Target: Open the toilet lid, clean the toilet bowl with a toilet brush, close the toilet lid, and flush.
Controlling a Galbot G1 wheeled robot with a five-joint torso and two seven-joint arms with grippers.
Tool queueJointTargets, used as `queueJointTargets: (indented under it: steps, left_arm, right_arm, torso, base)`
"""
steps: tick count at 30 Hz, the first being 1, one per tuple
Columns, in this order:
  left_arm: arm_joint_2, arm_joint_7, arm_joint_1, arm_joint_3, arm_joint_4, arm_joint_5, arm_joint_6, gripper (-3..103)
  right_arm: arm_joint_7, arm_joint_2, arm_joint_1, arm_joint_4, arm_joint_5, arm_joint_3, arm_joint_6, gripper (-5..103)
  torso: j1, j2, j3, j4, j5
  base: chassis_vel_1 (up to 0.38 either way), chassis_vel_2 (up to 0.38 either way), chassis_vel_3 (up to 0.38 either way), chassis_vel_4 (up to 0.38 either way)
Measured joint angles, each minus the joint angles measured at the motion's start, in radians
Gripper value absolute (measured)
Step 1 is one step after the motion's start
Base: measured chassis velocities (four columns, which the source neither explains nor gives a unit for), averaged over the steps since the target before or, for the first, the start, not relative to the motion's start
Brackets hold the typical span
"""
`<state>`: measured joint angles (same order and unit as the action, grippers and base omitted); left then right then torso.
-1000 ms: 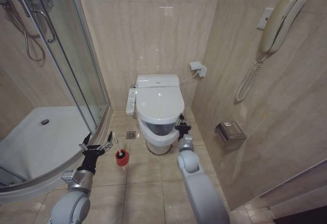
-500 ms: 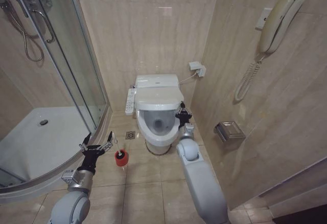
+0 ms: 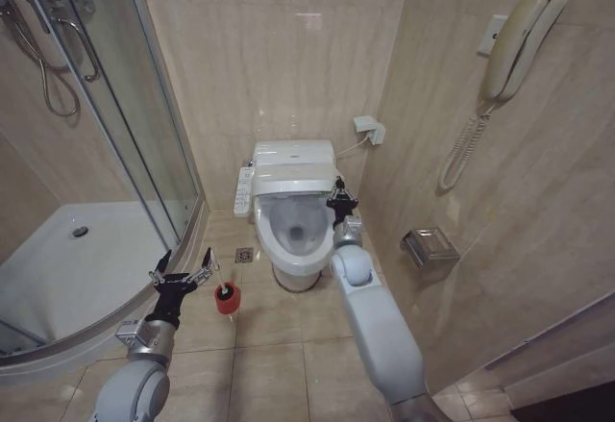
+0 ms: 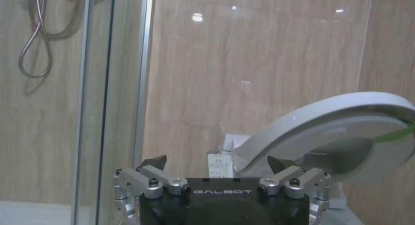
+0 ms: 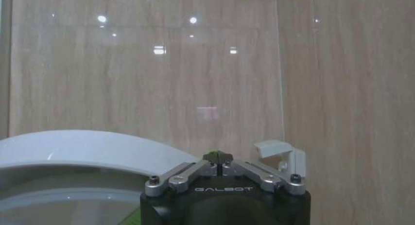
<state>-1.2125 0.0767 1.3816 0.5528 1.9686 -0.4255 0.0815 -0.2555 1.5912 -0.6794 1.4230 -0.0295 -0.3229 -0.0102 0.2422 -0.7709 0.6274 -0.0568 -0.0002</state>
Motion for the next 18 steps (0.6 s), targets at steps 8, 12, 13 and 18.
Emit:
queueJointTargets:
  steps: [8, 12, 13, 18]
  left_arm:
    - [0.0, 0.0, 0.0, 0.0, 0.0, 0.0, 0.0, 100]
    - [0.0, 0.0, 0.0, 0.0, 0.0, 0.0, 0.0, 100]
    - [0.0, 0.0, 0.0, 0.0, 0.0, 0.0, 0.0, 100]
    - [0.0, 0.0, 0.0, 0.0, 0.0, 0.0, 0.0, 100]
  right_arm:
    - [0.006, -0.004, 0.049, -0.019, -0.003, 0.002, 0.061, 1]
    - [0.004, -0.014, 0.071, -0.021, -0.012, 0.002, 0.08, 1]
    - [0.004, -0.014, 0.071, -0.021, -0.012, 0.002, 0.08, 1]
    - [0.002, -0.015, 0.089, -0.03, -0.014, 0.002, 0.094, 1]
  torso:
    - [0.0, 0.0, 0.0, 0.0003, 0.0001]
    - [0.0, 0.0, 0.0, 0.0007, 0.0002]
    - [0.0, 0.0, 0.0, 0.0007, 0.0002]
    - [0.0, 0.0, 0.0, 0.0006, 0.0003]
  base:
    - [0.0, 0.0, 0.0, 0.0]
    - [0.0, 0.0, 0.0, 0.0]
    - [0.0, 0.0, 0.0, 0.0]
    - [0.0, 0.0, 0.0, 0.0]
